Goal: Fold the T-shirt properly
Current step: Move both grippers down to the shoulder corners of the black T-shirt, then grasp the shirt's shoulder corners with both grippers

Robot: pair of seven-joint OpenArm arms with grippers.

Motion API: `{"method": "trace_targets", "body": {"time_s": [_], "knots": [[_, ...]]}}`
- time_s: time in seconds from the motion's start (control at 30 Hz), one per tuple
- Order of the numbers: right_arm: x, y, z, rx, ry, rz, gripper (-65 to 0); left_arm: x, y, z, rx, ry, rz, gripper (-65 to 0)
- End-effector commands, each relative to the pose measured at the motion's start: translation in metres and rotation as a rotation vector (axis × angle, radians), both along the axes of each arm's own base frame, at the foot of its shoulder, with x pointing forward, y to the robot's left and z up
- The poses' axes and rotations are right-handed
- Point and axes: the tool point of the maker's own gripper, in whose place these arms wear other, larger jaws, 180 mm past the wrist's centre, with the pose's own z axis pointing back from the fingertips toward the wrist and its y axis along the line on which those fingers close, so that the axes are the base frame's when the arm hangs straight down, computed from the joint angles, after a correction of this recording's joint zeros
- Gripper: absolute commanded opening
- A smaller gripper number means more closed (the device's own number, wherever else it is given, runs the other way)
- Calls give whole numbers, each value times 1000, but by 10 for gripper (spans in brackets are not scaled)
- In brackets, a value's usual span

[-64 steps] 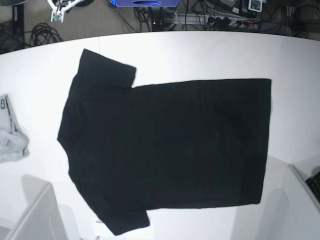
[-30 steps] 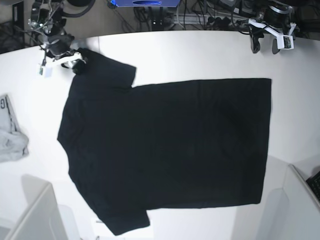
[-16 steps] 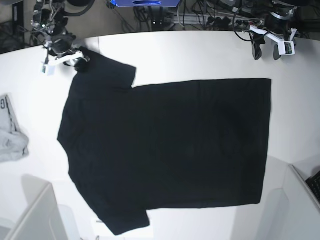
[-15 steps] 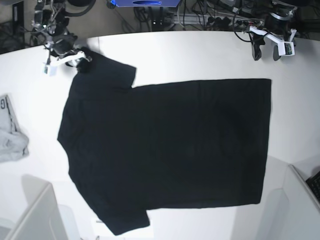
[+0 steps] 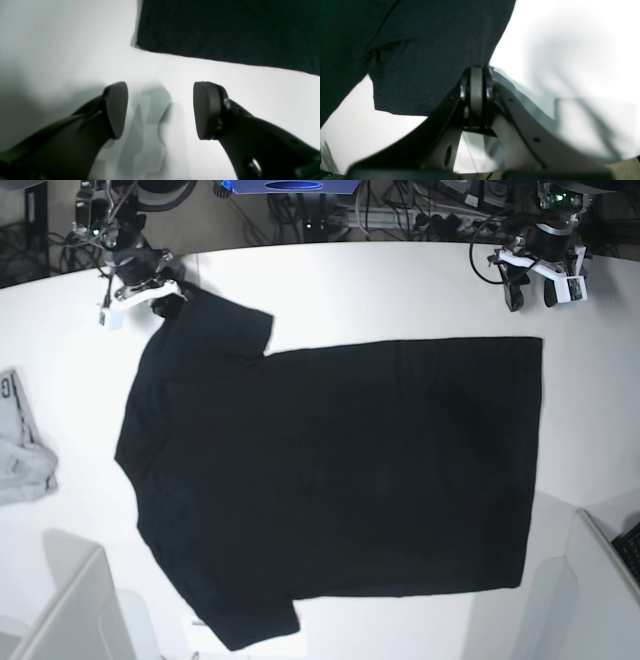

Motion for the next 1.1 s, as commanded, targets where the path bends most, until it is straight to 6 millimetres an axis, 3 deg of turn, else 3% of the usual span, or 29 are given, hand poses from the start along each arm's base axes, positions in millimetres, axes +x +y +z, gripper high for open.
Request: {"method": "trace_targets", "body": {"time_s": [0.0,0.13,0.27,0.33,0.4,0.63,0.8,1.07], "knots": [[-25,-1,-19,-12,124,17,-650,6,1,8,5,-38,-3,-253],[-28,-1,-22,-10,136,15,-650,12,1,4,-13,-50,21,-253],[-28,-1,-22,-10,136,15,-650,13,25,-8,-50,14,136,-253],[-28,-2,-22,-12,136,14,-650,12,45,-6,-83,29,223,-253],[-28,-2,-22,-12,136,14,-650,20,52,-3,-100,37,244,-253],[-28,-1,-22,-12,136,16,-650,49,52,3,-93,15,227,-253],[-28,-1,-22,-12,136,16,-650,64,34,-18,-96,64,174,-253],[-28,-2,-22,-12,136,14,-650,68,31,-36,-139,92,191,-257]]}}
